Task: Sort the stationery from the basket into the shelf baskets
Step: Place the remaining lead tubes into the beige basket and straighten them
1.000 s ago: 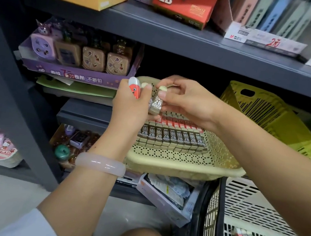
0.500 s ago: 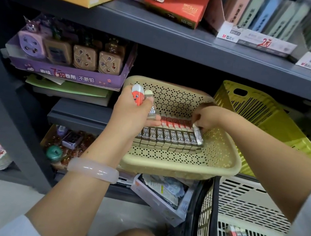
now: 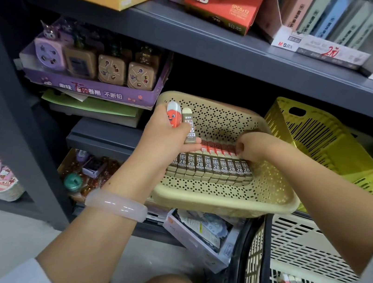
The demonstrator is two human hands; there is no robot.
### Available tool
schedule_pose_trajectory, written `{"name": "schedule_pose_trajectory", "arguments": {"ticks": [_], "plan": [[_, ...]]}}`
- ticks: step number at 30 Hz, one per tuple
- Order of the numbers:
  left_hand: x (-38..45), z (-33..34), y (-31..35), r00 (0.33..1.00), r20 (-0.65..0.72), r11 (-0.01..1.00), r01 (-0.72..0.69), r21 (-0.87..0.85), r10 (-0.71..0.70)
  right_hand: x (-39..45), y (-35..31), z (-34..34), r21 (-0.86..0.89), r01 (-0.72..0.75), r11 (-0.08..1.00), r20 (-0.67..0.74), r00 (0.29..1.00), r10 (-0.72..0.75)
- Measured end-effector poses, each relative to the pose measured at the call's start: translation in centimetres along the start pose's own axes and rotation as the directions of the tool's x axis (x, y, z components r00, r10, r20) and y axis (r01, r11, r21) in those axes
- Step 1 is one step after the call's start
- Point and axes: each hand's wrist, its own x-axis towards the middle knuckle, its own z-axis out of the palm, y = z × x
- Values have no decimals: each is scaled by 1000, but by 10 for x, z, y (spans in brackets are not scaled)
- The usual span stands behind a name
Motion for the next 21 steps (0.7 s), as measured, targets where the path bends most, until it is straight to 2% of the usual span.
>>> {"name": "schedule_pose_trajectory", "arguments": {"ticks": [1, 2, 3, 4, 5, 6, 7, 9, 11, 14, 16, 18, 19, 21], "plan": [[-1, -1, 0, 1000, 10, 1000, 3, -4, -3, -2, -3, -4, 39, 11, 999, -67, 998, -9], [-1, -2, 0, 1000, 20, 1000, 4, -7, -4, -4, -7, -8, 169, 49, 984, -124, 992, -28], [-2, -2, 0, 1000, 27, 1000, 3, -8, -2, -6, -12, -13, 417, 120, 901, -145, 987, -64], [-2, -3, 1, 1000, 29, 1000, 1, -5, -1, -12, -20, -17, 712, 179, 679, -126, 984, -128], [-3, -3, 1, 1000, 25, 1000, 1, 0, -1, -19, -28, -22, 906, 188, 379, -109, 969, -222], [-3, -4, 1, 1000, 17, 1000, 1, 6, -1, -23, -34, -25, 970, 177, 165, -123, 948, -295], [-3, -5, 1, 1000, 6, 1000, 0, 14, 0, -25, -40, -26, 982, 176, 66, -144, 929, -340], [-3, -8, 3, 1000, -21, 999, -11, 30, 11, -25, -53, -27, 976, 217, 24, -194, 914, -357], [-3, -14, 6, 998, -53, 998, -37, 48, 39, -23, -61, -28, 969, 245, -28, -242, 924, -297], [-3, -25, 9, 992, -88, 995, -83, 61, 88, -15, -66, -26, 977, 181, -115, -199, 964, -177], [-2, -31, 10, 991, -99, 995, -89, 50, 94, -10, -70, -20, 995, 78, -59, -86, 986, -145], [-1, -36, 12, 991, -100, 995, -79, 59, 84, -6, -77, -11, 996, 3, 90, 10, 990, -140], [-1, -38, 13, 991, -105, 994, -71, 77, 79, -5, -81, -7, 989, -16, 147, 37, 989, -140], [-1, -41, 14, 988, -129, 988, -64, 139, 82, -4, -89, -2, 982, -20, 187, 49, 988, -147]]}}
